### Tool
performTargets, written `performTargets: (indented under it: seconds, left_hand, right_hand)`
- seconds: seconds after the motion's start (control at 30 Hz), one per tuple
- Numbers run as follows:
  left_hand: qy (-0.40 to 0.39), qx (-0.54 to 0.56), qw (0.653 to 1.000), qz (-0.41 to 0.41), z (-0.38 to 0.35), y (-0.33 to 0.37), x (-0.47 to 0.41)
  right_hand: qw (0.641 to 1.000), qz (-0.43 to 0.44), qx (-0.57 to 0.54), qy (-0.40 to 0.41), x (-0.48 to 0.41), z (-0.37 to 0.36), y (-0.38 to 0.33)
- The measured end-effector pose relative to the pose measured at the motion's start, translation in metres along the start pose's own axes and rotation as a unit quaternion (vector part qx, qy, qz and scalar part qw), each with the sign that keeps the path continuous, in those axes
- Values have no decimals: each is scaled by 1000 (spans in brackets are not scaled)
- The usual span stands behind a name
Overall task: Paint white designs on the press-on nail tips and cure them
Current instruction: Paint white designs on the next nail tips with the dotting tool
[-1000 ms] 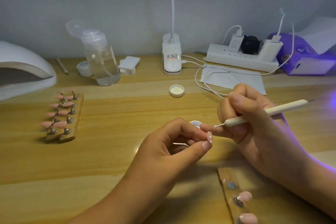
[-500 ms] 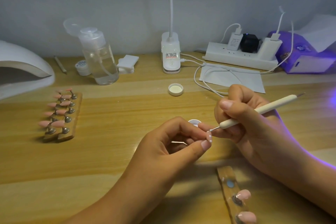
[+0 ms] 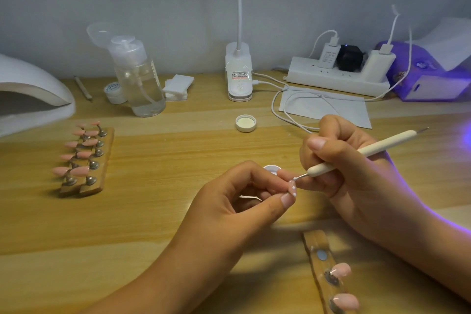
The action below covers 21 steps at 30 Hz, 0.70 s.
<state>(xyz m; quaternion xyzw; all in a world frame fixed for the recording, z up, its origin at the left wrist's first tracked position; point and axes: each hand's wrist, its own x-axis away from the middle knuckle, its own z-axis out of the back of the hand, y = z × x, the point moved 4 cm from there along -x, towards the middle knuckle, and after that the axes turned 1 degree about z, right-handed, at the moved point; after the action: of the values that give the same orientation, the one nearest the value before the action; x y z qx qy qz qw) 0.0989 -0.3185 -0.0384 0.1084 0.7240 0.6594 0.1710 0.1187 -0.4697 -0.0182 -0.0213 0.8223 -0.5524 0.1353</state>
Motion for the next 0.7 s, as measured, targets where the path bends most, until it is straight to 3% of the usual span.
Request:
performTargets:
  seconds: [0.7]
  left_hand:
    - [-1, -4, 1000, -4, 0, 0, 0]
  right_hand:
    - [1000, -10, 8, -2, 0, 0, 1]
